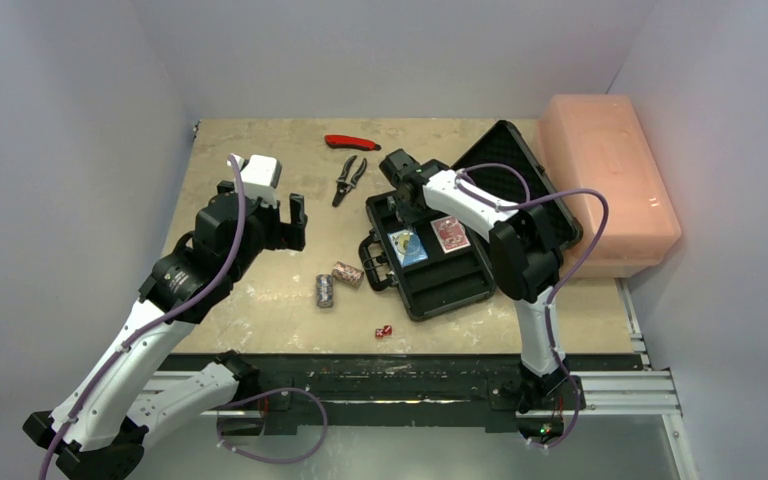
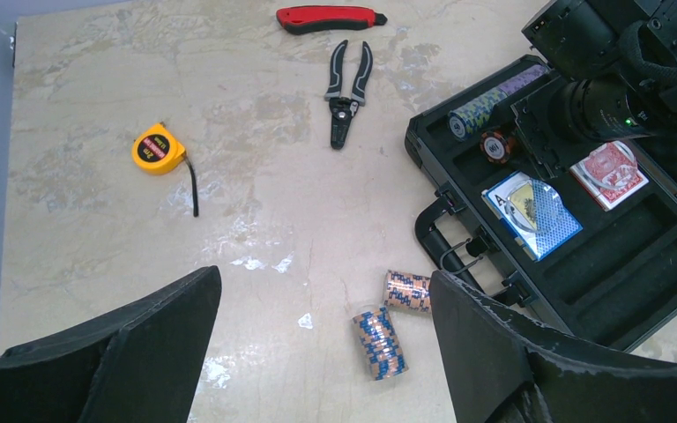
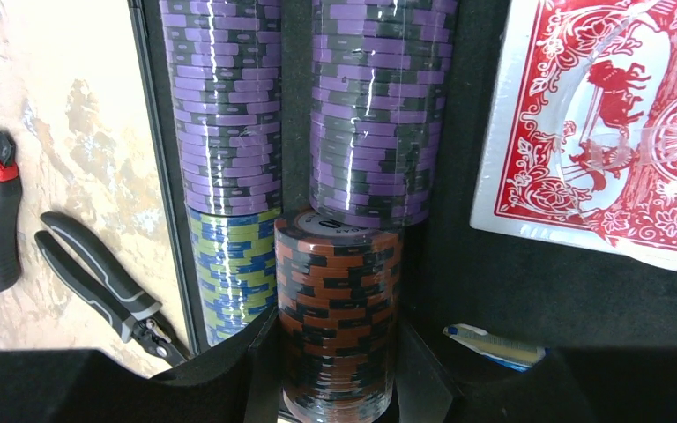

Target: Pack up texas hold em set

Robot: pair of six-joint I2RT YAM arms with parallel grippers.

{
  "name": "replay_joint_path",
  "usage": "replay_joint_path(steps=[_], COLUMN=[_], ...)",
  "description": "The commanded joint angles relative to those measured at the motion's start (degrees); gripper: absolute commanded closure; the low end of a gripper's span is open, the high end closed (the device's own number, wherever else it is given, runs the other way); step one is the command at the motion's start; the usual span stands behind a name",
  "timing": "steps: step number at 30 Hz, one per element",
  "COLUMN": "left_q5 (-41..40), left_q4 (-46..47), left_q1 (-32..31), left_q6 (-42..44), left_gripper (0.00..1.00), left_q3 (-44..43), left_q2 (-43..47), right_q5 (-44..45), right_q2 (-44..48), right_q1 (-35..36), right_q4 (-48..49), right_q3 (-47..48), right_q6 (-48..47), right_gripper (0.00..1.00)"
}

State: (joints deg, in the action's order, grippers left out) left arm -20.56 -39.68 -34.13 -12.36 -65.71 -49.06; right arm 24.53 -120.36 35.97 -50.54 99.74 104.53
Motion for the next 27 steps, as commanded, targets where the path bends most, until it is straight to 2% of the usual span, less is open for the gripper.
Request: replay_joint_path(steps=[1, 6, 13, 27], left_q5=[0.25, 0.3, 0.34, 0.34], left_q4=[1.9, 1.97, 1.94, 1.97], left_q1=[0.39, 0.41, 0.45, 0.39], left_q6=[1.06, 1.07, 1.11, 1.09], left_gripper=[0.12, 0.12, 0.12, 0.12], left_q3=[-0.32, -0.29, -0.34, -0.38], left_q2=[0.71, 0.72, 0.72, 0.63], right_q5=[-0.71, -1.28, -2.03, -2.84], right_q2=[3.29, 3.46, 3.82, 3.71], right_q1=[-0.84, -1.14, -1.62, -1.97], right_q4=[2.64, 3.77, 4.49, 5.11], right_q3=[-0.65, -0.94, -1.23, -0.96], right_q6=[-0.22, -1.49, -2.38, -3.56], right_gripper=[0.71, 0.53, 0.37, 0.35])
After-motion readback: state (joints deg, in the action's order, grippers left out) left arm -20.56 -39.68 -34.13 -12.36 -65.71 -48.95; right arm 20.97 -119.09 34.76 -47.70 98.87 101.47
